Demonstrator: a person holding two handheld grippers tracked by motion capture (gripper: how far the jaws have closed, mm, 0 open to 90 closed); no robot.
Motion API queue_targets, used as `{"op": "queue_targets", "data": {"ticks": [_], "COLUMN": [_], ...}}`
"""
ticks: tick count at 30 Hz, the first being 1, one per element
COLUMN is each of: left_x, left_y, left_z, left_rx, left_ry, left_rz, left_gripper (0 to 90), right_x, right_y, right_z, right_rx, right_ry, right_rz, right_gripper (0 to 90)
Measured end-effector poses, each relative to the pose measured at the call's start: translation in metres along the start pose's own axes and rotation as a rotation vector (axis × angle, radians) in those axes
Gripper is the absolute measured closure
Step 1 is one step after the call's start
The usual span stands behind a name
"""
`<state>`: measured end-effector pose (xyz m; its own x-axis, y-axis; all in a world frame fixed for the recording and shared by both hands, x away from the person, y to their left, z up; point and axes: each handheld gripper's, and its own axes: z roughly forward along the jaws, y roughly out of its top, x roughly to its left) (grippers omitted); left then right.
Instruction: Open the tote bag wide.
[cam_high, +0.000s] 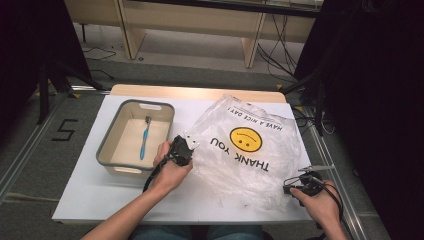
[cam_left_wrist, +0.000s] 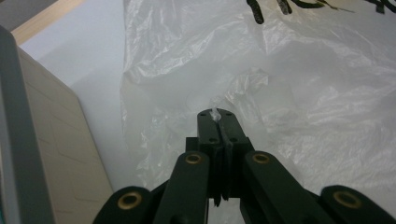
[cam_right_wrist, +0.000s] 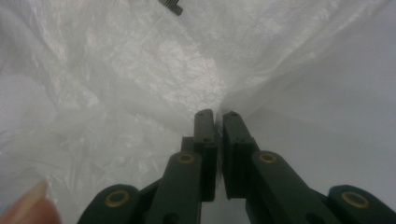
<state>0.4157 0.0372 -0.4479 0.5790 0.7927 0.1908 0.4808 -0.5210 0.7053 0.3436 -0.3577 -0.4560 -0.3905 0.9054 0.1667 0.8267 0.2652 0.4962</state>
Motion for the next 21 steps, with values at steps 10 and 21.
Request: {"op": "queue_targets", "data": {"ticks": [10, 21], "left_x": [-0.002, -0.026], "left_y": [0.002, 0.004], "left_z": [-0.021, -0.055], "left_rx": [-0.076, -0.113], "left_ry": [-0.001, -0.139], "left_rz": [0.008, 0.107], "left_gripper": [60.2, 44.4], "right_x": [0.007, 0.025], "right_y": [0.011, 0.024], "right_z": [-0.023, -0.028], "right_rx": [-0.138, -0.285], "right_ry": [-0.138, -0.164], "right_rz": [-0.094, -0.243], "right_gripper": [56.0, 44.4]}}
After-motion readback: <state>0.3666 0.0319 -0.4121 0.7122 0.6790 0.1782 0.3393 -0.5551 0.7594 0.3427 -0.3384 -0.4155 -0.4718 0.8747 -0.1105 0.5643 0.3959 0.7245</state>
